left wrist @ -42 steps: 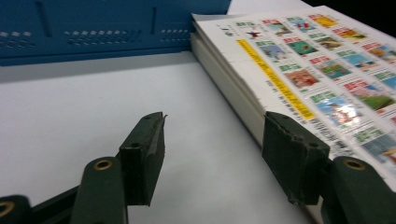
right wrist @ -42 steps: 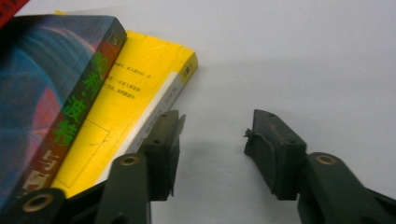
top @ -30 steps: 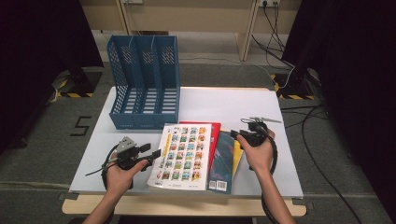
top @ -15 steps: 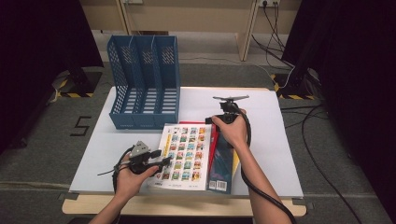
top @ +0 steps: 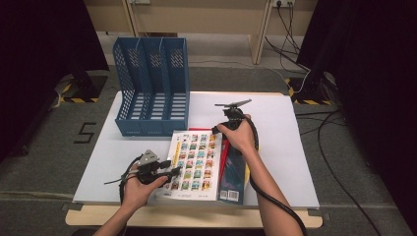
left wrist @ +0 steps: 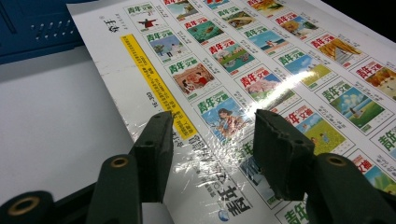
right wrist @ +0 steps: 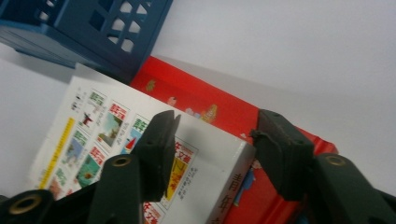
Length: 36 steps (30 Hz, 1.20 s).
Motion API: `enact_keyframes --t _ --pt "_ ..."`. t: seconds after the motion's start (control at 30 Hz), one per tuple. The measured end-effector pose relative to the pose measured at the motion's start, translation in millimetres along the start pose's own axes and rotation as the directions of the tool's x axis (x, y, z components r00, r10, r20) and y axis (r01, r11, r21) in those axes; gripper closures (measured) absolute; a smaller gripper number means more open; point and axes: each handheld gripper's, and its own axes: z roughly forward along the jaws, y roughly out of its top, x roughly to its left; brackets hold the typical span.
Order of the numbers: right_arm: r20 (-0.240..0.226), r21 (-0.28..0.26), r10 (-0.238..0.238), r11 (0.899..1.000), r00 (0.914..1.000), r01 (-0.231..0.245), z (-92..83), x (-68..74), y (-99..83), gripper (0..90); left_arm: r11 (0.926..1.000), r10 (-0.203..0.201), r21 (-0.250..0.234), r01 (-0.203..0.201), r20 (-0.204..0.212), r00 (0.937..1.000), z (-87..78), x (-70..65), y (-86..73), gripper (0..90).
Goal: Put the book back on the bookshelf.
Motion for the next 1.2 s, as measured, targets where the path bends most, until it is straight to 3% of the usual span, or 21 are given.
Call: enact_keyframes --t 0.1,0.23,0.3,0.67,1.2 --pt "0.003 -0.008 -0.005 1.000 1.0000 0.005 -0.1 0.9 -1.8 50.7 1.0000 -0.002 -0.003 0.002 -0.002 1.0000 0.0 -0.5 -0.8 47.8" --pt "-0.069 -0.021 0.099 0.995 0.9927 -0.101 -1.6 -6.3 -2.6 50.8 1.0000 -0.006 0.004 0.006 -0.003 1.0000 -0.3 -0.3 -1.0 48.8" --pt "-0.088 -0.014 0.119 0.993 0.9891 -0.120 -2.1 -8.1 -2.6 51.5 1.0000 -0.003 0.004 0.003 -0.003 1.0000 -0.5 -0.3 -1.1 48.8" --pt "-0.062 0.015 0.123 0.992 0.9905 -0.122 -1.0 -3.6 -0.6 57.1 1.0000 -0.002 0.005 0.002 -0.003 1.0000 -1.0 0.6 -2.2 48.8" --pt "-0.066 0.044 0.167 0.985 0.9838 -0.164 1.3 -3.1 2.6 60.4 1.0000 -0.002 0.005 0.002 -0.006 1.0000 -1.9 1.6 -3.2 48.6"
